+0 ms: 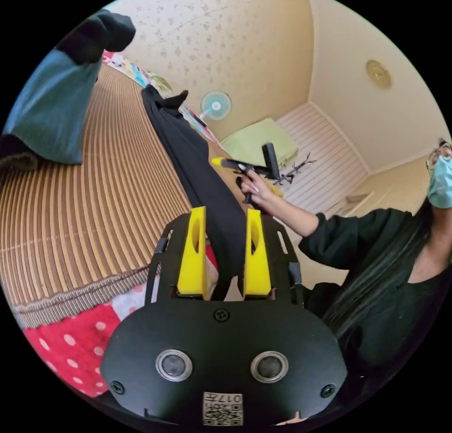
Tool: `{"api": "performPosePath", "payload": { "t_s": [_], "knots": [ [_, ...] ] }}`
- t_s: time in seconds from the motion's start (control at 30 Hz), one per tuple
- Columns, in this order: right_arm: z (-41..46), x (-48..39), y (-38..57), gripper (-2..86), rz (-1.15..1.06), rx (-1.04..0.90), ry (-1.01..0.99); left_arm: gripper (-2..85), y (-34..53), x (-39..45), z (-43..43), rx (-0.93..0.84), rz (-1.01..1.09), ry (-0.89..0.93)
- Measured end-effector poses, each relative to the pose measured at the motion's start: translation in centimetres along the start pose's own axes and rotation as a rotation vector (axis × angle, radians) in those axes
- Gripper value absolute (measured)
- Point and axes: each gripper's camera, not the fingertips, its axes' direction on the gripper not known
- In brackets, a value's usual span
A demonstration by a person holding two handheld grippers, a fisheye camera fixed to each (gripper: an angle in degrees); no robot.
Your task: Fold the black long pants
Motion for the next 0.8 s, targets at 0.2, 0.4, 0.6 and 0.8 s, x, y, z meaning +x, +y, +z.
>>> {"api": "performPosePath", "payload": {
  "t_s": [0.2, 0.4, 0.6, 0.8],
  "knots": [
    [-2.1, 0.5, 9.9, 12.0, 0.149, 0.124, -0.06, 12.1, -1.2, 2.8, 5.3, -0.111, 0.058, -0.179],
    [-1.8, -1.1, 10.8, 5.4, 0.081, -0.011, 0.051, 4.4, -1.0, 5.1, 6.6, -0.269, 0.191, -0.197],
    [-3.7, -1.8, 14.3, 3.3, -0.072, -0.17, 0.027, 0.6, 0.6, 3.9, 5.1, -0.52, 0.246, 0.132],
    [-2.7, -1.4, 18.7, 3.0, -0.136, -0.371, 0.017, 1.6, -0.6, 2.8, -2.8, 0.019, 0.241, 0.219]
  ]
}}
